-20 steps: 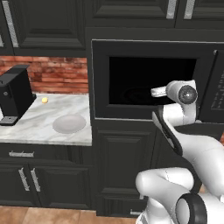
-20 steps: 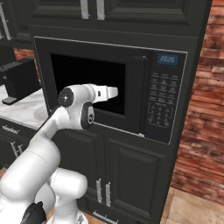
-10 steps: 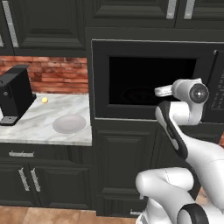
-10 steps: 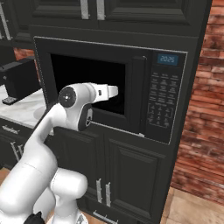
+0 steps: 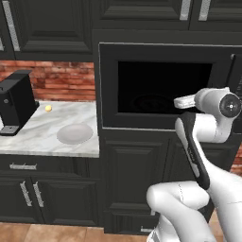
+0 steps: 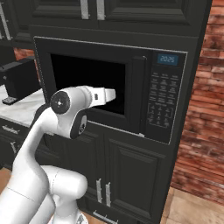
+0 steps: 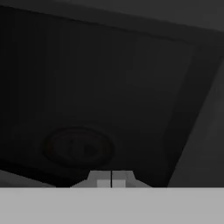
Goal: Pick the marshmallow from the counter and place it in the microwave. Then turn on the microwave.
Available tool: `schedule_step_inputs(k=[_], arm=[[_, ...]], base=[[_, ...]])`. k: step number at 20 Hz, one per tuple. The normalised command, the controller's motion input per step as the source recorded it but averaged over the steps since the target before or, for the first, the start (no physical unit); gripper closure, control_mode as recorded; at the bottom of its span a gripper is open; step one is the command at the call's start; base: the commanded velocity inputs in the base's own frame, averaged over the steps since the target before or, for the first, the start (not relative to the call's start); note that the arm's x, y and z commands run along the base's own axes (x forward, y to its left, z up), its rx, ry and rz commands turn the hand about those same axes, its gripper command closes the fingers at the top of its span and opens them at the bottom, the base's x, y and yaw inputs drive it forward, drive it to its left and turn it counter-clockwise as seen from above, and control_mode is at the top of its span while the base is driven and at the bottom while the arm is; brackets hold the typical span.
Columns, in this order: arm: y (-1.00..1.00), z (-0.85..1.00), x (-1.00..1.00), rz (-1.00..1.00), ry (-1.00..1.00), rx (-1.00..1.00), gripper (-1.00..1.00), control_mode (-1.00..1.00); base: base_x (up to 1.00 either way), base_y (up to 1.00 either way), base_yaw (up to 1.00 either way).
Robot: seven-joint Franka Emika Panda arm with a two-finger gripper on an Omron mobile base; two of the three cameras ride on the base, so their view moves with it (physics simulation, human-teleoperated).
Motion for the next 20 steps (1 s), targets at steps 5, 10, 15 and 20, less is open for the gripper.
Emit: schedule_step_inputs(k=[5, 10, 15, 20], arm=[[0.0, 0.12, -0.45, 0.01, -0.01, 0.02, 1.0, -1.0], [0.0, 0.14, -0.27, 0.01, -0.03, 0.04, 1.0, -1.0], [-0.01, 0.05, -0.13, 0.0, 0.0, 0.06, 1.0, -1.0], [-0.04, 0.0, -0.14, -0.01, 0.0, 0.09, 1.0, -1.0]], base=[[0.0, 0.0, 0.0], [0.0, 0.0, 0.0], [0.0, 0.0, 0.0], [0.0, 0.0, 0.0]])
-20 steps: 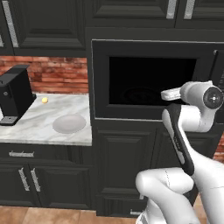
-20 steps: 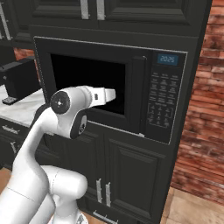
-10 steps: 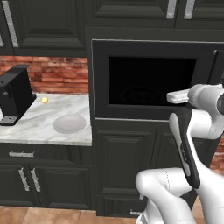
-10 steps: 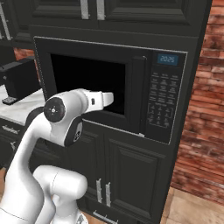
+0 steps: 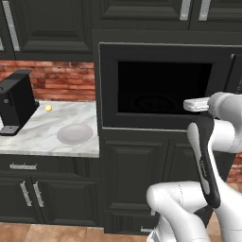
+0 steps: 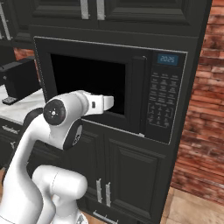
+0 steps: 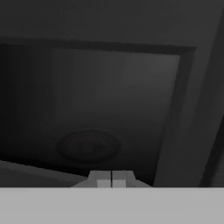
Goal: Pick the marshmallow from the counter and place it in the microwave. Then turn on the microwave.
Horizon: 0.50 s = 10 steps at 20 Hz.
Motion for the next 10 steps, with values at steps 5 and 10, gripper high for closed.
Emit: schedule_step_inputs(k=[5, 10], arm=[[-0.02, 0.0, -0.05, -0.01, 0.0, 0.08, 1.0, -1.0], [0.0, 0.0, -0.36, -0.04, 0.0, 0.08, 1.0, -1.0]], base=[[0.0, 0.0, 0.0], [0.0, 0.0, 0.0]])
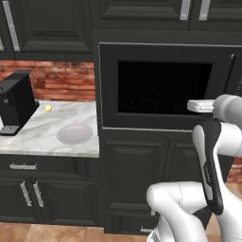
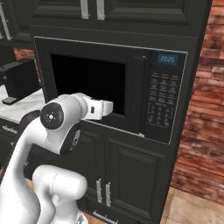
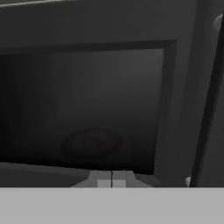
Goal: Pick the marshmallow from the counter and place it in the microwave. Then turn on the microwave.
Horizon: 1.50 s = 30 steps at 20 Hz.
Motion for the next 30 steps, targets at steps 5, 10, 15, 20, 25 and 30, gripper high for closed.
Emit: schedule_step_inputs(k=[5, 10, 15, 20, 25, 30], arm=[[-0.06, 0.0, -0.49, -0.1, 0.0, 0.1, 1.0, -1.0], [-0.11, 0.04, -0.48, -0.12, 0.0, 0.13, 1.0, -1.0], [-0.16, 0.07, -0.42, -0.14, 0.0, 0.16, 1.0, -1.0], [-0.16, 0.03, -0.39, -0.14, -0.03, 0.17, 1.0, -1.0], [-0.18, 0.0, -0.29, -0.12, -0.07, 0.18, 1.0, -1.0], [-0.22, 0.0, -0.2, -0.09, -0.1, 0.19, 1.0, -1.0]], base=[[0.0, 0.0, 0.0], [0.0, 0.0, 0.0], [0.0, 0.0, 0.0], [0.0, 0.0, 0.0], [0.0, 0.0, 0.0], [0.0, 0.0, 0.0]])
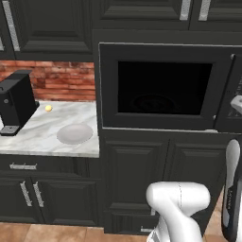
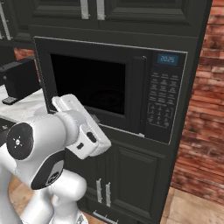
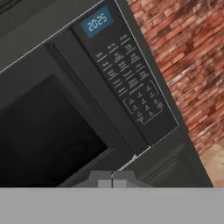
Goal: Pick the marshmallow from the counter and place it in the microwave. Then turn on the microwave.
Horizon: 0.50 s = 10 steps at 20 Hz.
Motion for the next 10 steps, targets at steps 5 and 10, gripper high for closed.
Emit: schedule_step_inputs(k=[5, 10], arm=[[-0.19, 0.0, -0.2, -0.07, -0.1, 0.17, 1.0, -1.0], [-0.14, -0.02, -0.17, -0.04, -0.11, 0.16, 1.0, -1.0]], base=[[0.0, 0.0, 0.0], [0.0, 0.0, 0.0]])
